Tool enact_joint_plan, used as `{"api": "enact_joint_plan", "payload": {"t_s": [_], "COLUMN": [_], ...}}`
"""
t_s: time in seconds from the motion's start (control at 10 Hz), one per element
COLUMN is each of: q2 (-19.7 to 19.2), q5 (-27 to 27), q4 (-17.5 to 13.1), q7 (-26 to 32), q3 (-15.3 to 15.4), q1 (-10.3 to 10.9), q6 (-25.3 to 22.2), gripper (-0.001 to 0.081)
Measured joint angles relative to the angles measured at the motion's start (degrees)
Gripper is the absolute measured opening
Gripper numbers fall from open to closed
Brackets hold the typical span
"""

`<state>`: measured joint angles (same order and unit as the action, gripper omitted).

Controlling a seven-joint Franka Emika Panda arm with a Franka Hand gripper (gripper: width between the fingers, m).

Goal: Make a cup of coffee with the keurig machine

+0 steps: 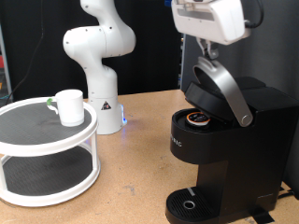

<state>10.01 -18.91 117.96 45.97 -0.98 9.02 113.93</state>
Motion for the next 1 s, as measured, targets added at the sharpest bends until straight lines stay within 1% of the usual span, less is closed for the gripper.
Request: {"api": "enact_joint_plan", "payload": {"t_s": [0.3, 0.5, 0.8, 1.0], "q2": [0.2, 0.3, 0.2, 0.2], "q5": [2.5, 4.1, 6.6, 7.5], "q4": [2.1, 3.5, 7.4, 9.6], "q7": [2.0, 2.3, 3.5, 3.7], "q3": [-0.5, -0.7, -1.0, -1.3], "q1": [-1.0, -1.5, -2.3, -2.4], "q6": [2.0, 3.4, 7.0, 9.4], "gripper": [0.0004, 0.0004, 0.0004, 0.0004]}}
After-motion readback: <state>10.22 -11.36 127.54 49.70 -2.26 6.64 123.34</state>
